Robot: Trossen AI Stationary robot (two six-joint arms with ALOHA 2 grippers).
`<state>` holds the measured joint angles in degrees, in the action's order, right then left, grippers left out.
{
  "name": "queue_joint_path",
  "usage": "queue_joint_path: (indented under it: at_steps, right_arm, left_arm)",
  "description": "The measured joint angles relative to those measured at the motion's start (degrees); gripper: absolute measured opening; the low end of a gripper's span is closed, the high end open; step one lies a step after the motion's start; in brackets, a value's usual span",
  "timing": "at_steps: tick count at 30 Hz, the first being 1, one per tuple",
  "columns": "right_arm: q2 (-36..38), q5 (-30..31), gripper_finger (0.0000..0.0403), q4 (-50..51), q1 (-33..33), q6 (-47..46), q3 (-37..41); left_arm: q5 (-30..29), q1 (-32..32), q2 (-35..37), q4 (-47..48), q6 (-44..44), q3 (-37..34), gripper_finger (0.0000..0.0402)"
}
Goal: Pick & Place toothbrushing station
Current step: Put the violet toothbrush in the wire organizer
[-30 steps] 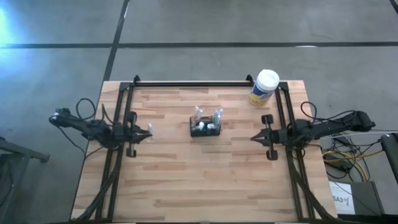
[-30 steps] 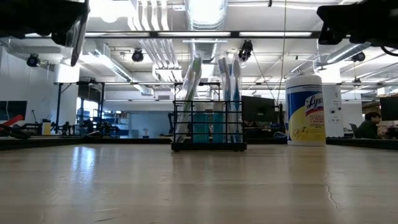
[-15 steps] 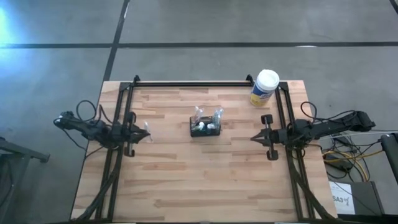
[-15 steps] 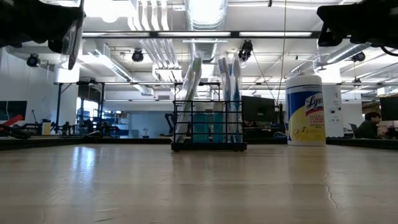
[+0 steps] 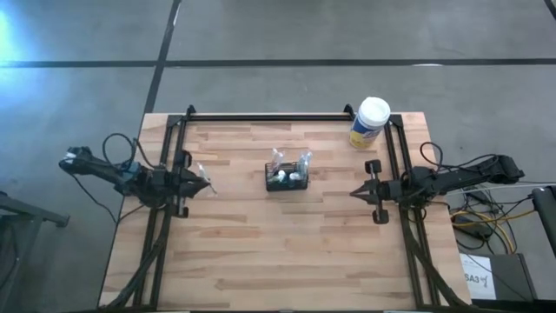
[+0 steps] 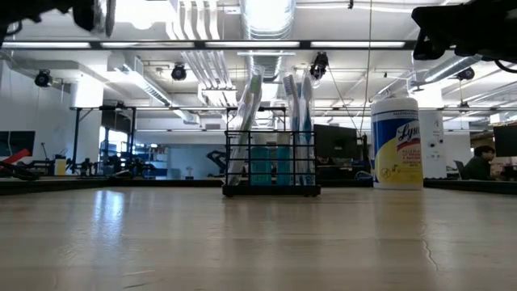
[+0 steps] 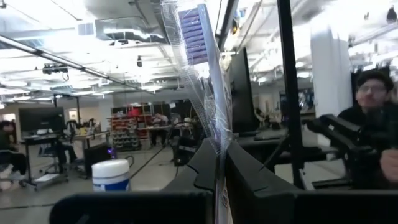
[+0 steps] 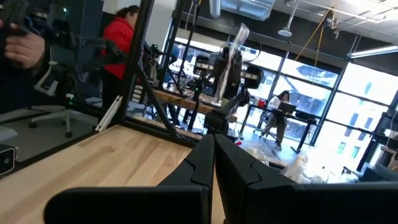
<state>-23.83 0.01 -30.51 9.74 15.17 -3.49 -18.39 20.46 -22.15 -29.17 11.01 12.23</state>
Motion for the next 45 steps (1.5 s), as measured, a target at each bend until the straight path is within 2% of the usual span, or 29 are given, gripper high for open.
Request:
queue_joint_path:
  at_steps: [3,7,10,14,20,26,35,38,45]
  right_arm:
    - [0.0,0.0,0.0008,0.0,0.0,0.0,0.0]
    - [0.0,0.0,0.0008,0.0,0.0,0.0,0.0]
    - [0.0,0.0,0.0008,0.0,0.0,0.0,0.0]
    - [0.0,0.0,0.0008,0.0,0.0,0.2,0.0]
    - [0.1,0.0,0.0008,0.0,0.0,0.3,0.0]
    - [0.1,0.0,0.0008,-0.3,0.0,0.3,0.0]
    - [0.2,0.0,0.0008,-0.6,0.0,0.1,0.0]
    - [0.2,0.0,0.0008,-0.5,0.0,-0.1,0.0]
    - [0.2,0.0,0.0008,0.0,0.0,-0.1,-0.4]
  left_arm:
    - [1.7,-1.6,-6.7,-0.1,2.3,4.9,0.0014]
    - [7.6,-5.8,-15.9,0.0,3.8,11.3,0.0014]
    - [8.6,-10.1,-22.0,-1.2,3.8,15.3,0.0014]
    - [10.2,-16.2,-29.7,-7.9,3.6,17.0,0.0014]
    - [18.9,-24.1,-40.1,-23.2,-1.5,17.6,0.0014]
    - [19.4,-26.4,-49.6,-32.0,-3.2,17.4,0.0014]
    - [19.4,-27.6,-61.0,-36.8,-1.9,17.4,0.0014]
    - [19.4,-28.3,-64.9,-41.4,-2.2,17.4,0.0014]
    - [19.3,-29.7,-71.0,-45.4,-4.4,17.4,0.0014]
